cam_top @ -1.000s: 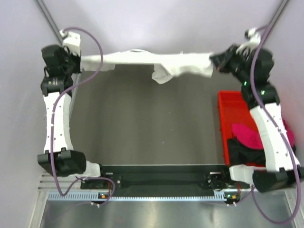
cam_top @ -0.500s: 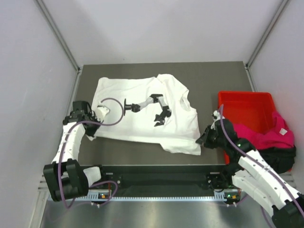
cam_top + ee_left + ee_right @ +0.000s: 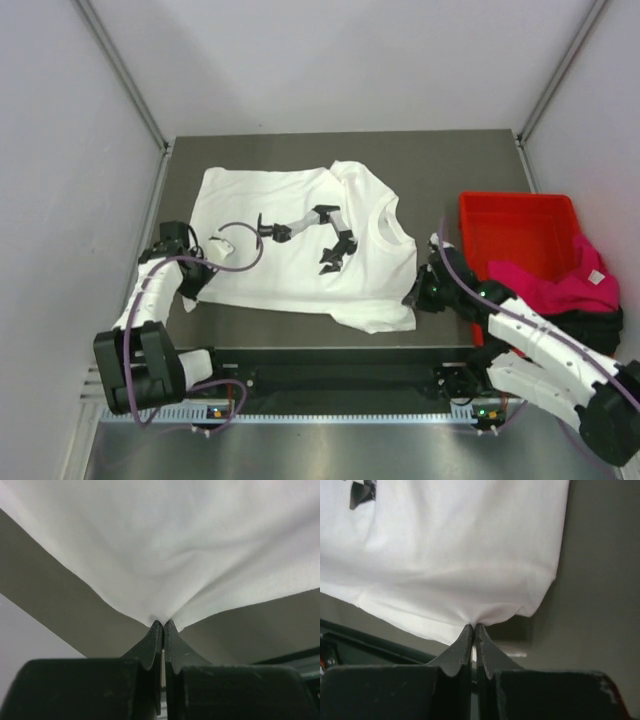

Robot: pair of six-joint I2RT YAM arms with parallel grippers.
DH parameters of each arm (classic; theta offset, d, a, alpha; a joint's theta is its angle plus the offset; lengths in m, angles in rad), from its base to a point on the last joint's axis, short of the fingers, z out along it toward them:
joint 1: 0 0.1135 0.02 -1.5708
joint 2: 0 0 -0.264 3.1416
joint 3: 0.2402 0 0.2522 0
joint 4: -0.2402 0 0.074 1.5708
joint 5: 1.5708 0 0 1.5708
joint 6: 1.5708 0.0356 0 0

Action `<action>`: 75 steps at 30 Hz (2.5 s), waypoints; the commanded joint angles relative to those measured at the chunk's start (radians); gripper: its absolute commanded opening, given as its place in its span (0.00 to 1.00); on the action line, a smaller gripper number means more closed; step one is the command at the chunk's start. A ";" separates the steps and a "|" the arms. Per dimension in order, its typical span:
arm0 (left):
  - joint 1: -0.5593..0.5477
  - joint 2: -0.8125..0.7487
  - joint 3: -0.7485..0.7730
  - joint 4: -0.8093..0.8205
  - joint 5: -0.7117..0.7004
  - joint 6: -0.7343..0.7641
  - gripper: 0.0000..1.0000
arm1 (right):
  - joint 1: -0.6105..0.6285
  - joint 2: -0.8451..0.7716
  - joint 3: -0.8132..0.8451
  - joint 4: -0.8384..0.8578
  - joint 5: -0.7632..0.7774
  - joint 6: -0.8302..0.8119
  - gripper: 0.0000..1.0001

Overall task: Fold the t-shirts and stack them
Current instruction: Fold the tshirt

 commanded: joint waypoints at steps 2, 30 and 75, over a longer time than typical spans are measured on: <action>0.008 0.075 0.111 0.211 0.061 -0.070 0.02 | -0.019 0.181 0.138 0.190 0.098 -0.171 0.00; 0.004 0.603 0.532 0.441 -0.091 -0.300 0.42 | -0.231 0.896 0.717 0.277 0.036 -0.469 0.40; 0.151 0.504 0.267 0.402 0.155 -0.391 0.00 | -0.214 0.541 0.232 0.186 0.064 -0.259 0.00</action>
